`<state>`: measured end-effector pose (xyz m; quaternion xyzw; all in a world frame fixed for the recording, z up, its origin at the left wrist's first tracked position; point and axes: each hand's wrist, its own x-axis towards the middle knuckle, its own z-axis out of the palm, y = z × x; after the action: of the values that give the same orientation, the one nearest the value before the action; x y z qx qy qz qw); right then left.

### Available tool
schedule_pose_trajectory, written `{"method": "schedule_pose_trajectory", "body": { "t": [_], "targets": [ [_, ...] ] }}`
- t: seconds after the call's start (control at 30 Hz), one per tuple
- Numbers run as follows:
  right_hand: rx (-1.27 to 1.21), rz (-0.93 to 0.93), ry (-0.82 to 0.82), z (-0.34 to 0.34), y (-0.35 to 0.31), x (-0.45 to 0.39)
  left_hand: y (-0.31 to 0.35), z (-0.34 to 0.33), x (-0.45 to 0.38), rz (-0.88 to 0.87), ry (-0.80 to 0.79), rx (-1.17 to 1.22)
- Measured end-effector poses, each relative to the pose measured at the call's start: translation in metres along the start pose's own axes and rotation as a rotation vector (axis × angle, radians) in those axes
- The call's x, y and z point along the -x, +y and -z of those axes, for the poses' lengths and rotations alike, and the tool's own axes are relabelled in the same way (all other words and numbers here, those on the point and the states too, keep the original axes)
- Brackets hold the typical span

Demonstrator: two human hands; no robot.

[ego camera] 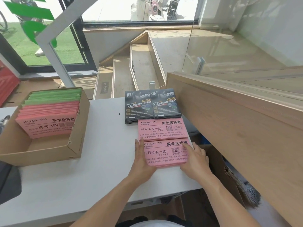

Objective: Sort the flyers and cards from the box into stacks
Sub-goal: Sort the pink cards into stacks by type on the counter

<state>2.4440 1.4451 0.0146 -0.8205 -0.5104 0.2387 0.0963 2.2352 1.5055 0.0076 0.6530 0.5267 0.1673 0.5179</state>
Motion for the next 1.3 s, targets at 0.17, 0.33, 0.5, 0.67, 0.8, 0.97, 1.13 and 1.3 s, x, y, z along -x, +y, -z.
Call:
{"method": "schedule_pose_trajectory", "body": {
  "t": [0.17,0.33,0.5,0.67,0.8,0.97,1.13,1.3],
  "targets": [
    [-0.053,0.172,0.193,-0.008,-0.037,0.009,-0.014,0.006,0.009,0.011,0.23,0.087],
    [0.094,0.214,0.2,-0.041,-0.065,0.015,-0.025,0.028,0.021,-0.003,0.375,0.144],
    [0.063,0.227,0.331,-0.043,-0.102,0.007,-0.028,0.075,0.049,-0.196,0.579,0.152],
    [-0.146,0.403,0.271,-0.052,-0.18,-0.006,-0.034,0.145,0.055,-0.346,0.768,0.086],
    [-0.217,0.535,0.196,-0.071,-0.256,-0.009,-0.042,0.211,0.054,-0.419,0.873,0.015],
    [-0.293,0.673,0.182,-0.092,-0.35,-0.012,-0.072,0.292,0.054,-0.417,0.964,-0.085],
    [-0.027,0.739,0.116,-0.105,-0.415,-0.036,-0.104,0.367,0.031,-0.229,0.763,-0.423],
    [0.252,0.635,0.142,-0.12,-0.439,-0.058,-0.128,0.412,-0.001,-0.164,0.498,-0.756]
  ]
}}
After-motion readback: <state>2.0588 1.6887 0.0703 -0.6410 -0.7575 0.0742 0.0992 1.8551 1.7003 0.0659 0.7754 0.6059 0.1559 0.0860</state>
